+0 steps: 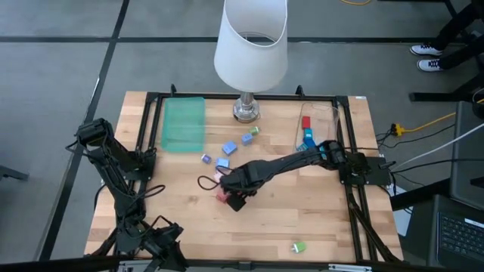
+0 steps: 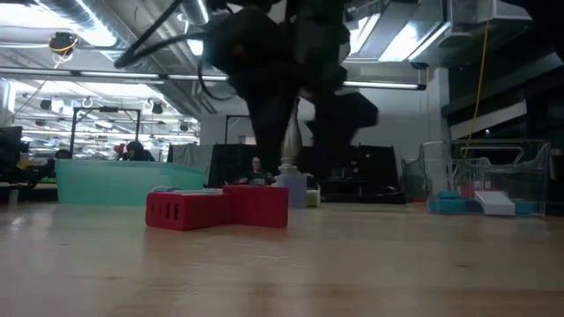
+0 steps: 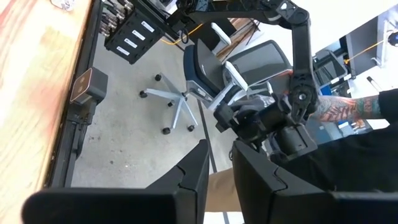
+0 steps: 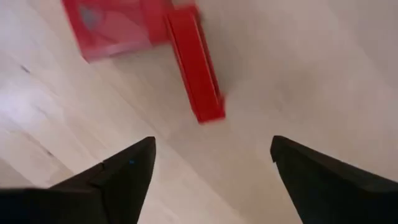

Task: Pick & Place Office items
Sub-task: Put the red digital timer into the transparent bin

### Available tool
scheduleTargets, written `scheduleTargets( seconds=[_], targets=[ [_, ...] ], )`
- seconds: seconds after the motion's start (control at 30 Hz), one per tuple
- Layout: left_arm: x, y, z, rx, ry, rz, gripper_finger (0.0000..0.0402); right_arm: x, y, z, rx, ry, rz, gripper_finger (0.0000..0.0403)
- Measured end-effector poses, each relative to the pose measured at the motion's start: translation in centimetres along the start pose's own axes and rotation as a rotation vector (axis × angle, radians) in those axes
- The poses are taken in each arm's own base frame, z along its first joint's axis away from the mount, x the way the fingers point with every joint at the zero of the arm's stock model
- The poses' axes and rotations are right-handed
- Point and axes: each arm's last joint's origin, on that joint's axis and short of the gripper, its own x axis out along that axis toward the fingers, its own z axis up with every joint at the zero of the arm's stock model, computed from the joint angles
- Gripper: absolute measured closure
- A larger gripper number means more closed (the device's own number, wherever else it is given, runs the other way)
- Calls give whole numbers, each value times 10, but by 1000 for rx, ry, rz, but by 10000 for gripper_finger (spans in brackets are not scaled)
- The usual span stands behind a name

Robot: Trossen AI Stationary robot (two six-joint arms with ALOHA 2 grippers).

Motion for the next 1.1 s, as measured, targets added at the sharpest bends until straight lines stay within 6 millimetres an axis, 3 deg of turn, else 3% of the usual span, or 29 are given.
scheduleTargets(
  seconds=[0.27,0.5,1.1],
  targets=[
    [3,3,4,-2,19,-4,341,-6,-9,21,-44,-44,18,102],
    [5,5,6,-4,28,-9,341,-6,-8,26,-68,-71,49,132],
    [5,4,7,-6,26,-12,341,40,-6,31,-88,0,49,139]
  ],
)
